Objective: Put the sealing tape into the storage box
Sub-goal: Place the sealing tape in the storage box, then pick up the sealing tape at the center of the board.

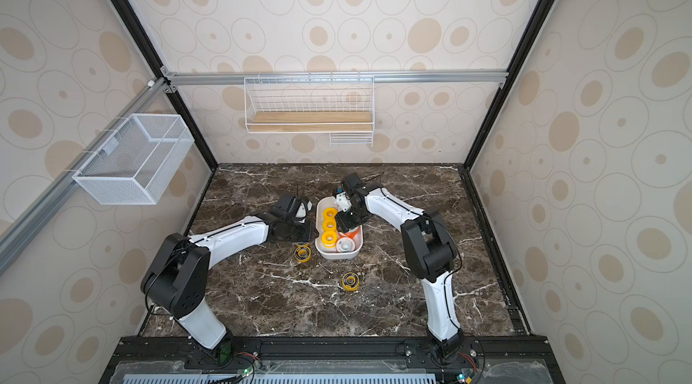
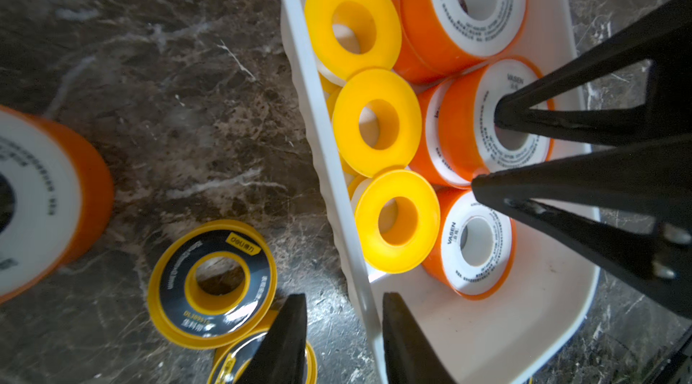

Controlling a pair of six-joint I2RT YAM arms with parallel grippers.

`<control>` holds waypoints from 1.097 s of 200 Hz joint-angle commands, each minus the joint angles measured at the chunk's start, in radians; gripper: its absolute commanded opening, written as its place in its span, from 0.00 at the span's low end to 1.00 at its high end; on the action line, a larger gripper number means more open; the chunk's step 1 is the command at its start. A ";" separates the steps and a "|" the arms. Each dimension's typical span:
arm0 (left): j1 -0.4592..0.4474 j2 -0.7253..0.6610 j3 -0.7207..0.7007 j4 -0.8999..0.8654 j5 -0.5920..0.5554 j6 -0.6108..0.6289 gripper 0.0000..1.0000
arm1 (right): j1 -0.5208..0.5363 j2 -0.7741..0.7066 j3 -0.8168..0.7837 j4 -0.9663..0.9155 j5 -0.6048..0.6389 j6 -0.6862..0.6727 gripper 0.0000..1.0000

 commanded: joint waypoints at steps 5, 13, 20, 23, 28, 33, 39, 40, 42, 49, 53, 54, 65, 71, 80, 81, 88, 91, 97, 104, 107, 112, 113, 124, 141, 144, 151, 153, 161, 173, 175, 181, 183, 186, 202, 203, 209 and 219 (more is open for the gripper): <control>0.002 -0.074 0.015 -0.054 -0.064 0.028 0.40 | -0.001 0.001 0.026 0.004 -0.035 0.016 0.57; 0.001 -0.086 0.013 -0.061 -0.076 0.031 0.40 | -0.003 -0.003 0.024 0.006 -0.044 0.016 0.57; 0.001 -0.097 0.009 -0.066 -0.089 0.032 0.40 | -0.003 -0.010 0.022 0.010 -0.050 0.017 0.57; 0.002 -0.101 0.009 -0.068 -0.095 0.034 0.40 | -0.003 -0.013 0.020 0.012 -0.050 0.017 0.57; 0.002 -0.107 0.006 -0.070 -0.106 0.034 0.40 | -0.003 -0.019 0.017 0.015 -0.051 0.017 0.57; 0.002 -0.115 0.003 -0.075 -0.118 0.035 0.41 | -0.003 -0.025 0.015 0.018 -0.052 0.017 0.57; 0.002 -0.124 0.001 -0.078 -0.129 0.035 0.41 | -0.004 -0.035 0.009 0.022 -0.056 0.017 0.57; 0.002 -0.125 0.000 -0.079 -0.131 0.035 0.41 | -0.005 -0.036 0.008 0.023 -0.058 0.017 0.57; 0.003 -0.129 0.000 -0.079 -0.137 0.035 0.41 | -0.004 -0.040 0.006 0.025 -0.058 0.017 0.57; 0.002 -0.139 -0.005 -0.083 -0.155 0.037 0.42 | -0.008 -0.050 -0.003 0.031 -0.062 0.020 0.57; 0.003 -0.144 -0.008 -0.085 -0.167 0.038 0.42 | -0.008 -0.058 -0.007 0.034 -0.063 0.021 0.57; 0.003 -0.146 -0.008 -0.086 -0.169 0.038 0.42 | -0.009 -0.060 -0.008 0.036 -0.064 0.021 0.57; 0.006 -0.161 -0.016 -0.092 -0.195 0.041 0.42 | -0.017 -0.081 -0.026 0.054 -0.078 0.025 0.57; 0.007 -0.169 -0.019 -0.096 -0.210 0.043 0.43 | -0.022 -0.096 -0.039 0.068 -0.087 0.027 0.57; 0.008 -0.179 -0.026 -0.100 -0.221 0.044 0.43 | -0.029 -0.111 -0.052 0.077 -0.095 0.031 0.58; 0.008 -0.180 -0.028 -0.100 -0.222 0.044 0.43 | -0.029 -0.112 -0.053 0.078 -0.094 0.033 0.58; 0.012 -0.187 -0.032 -0.102 -0.228 0.047 0.43 | -0.034 -0.119 -0.056 0.075 -0.088 0.033 0.58; 0.013 -0.189 -0.033 -0.104 -0.231 0.047 0.43 | -0.037 -0.122 -0.057 0.072 -0.084 0.033 0.58; 0.013 -0.194 -0.037 -0.106 -0.234 0.048 0.43 | -0.041 -0.128 -0.058 0.066 -0.076 0.031 0.58; 0.014 -0.198 -0.040 -0.109 -0.237 0.050 0.43 | -0.043 -0.136 -0.062 0.061 -0.071 0.028 0.58; 0.015 -0.202 -0.042 -0.110 -0.240 0.051 0.43 | -0.045 -0.141 -0.066 0.060 -0.069 0.027 0.58; 0.015 -0.205 -0.044 -0.113 -0.247 0.051 0.43 | -0.047 -0.150 -0.073 0.060 -0.069 0.026 0.58; 0.015 -0.206 -0.045 -0.114 -0.248 0.051 0.43 | -0.048 -0.153 -0.075 0.059 -0.069 0.026 0.58; 0.017 -0.217 -0.052 -0.120 -0.270 0.051 0.43 | -0.059 -0.179 -0.101 0.070 -0.072 0.027 0.58; 0.025 -0.240 -0.069 -0.122 -0.303 0.048 0.44 | -0.075 -0.242 -0.162 0.099 -0.086 0.030 0.58; 0.026 -0.244 -0.072 -0.122 -0.306 0.048 0.44 | -0.079 -0.255 -0.174 0.107 -0.089 0.031 0.58; 0.028 -0.254 -0.079 -0.122 -0.319 0.051 0.44 | -0.086 -0.287 -0.207 0.124 -0.094 0.033 0.58; 0.030 -0.257 -0.081 -0.122 -0.322 0.052 0.44 | -0.089 -0.296 -0.214 0.130 -0.095 0.035 0.58; 0.033 -0.268 -0.088 -0.126 -0.345 0.055 0.45 | -0.100 -0.336 -0.260 0.153 -0.101 0.038 0.58; 0.041 -0.282 -0.098 -0.131 -0.379 0.055 0.45 | -0.117 -0.395 -0.324 0.181 -0.104 0.045 0.58; 0.043 -0.284 -0.100 -0.131 -0.385 0.055 0.46 | -0.120 -0.405 -0.334 0.187 -0.106 0.046 0.58; 0.050 -0.292 -0.106 -0.133 -0.395 0.052 0.47 | -0.131 -0.435 -0.372 0.200 -0.106 0.049 0.58; 0.053 -0.294 -0.108 -0.133 -0.398 0.051 0.47 | -0.135 -0.445 -0.383 0.204 -0.108 0.051 0.58; 0.057 -0.296 -0.111 -0.132 -0.400 0.049 0.47 | -0.139 -0.459 -0.400 0.212 -0.109 0.054 0.58; 0.093 -0.303 -0.127 -0.124 -0.398 0.034 0.49 | -0.173 -0.536 -0.495 0.253 -0.116 0.068 0.58; 0.095 -0.303 -0.127 -0.124 -0.398 0.034 0.49 | -0.175 -0.540 -0.501 0.254 -0.117 0.069 0.58; 0.110 -0.303 -0.131 -0.123 -0.393 0.027 0.49 | -0.186 -0.568 -0.535 0.267 -0.118 0.073 0.58; 0.132 -0.299 -0.134 -0.121 -0.382 0.023 0.50 | -0.201 -0.612 -0.589 0.287 -0.116 0.076 0.58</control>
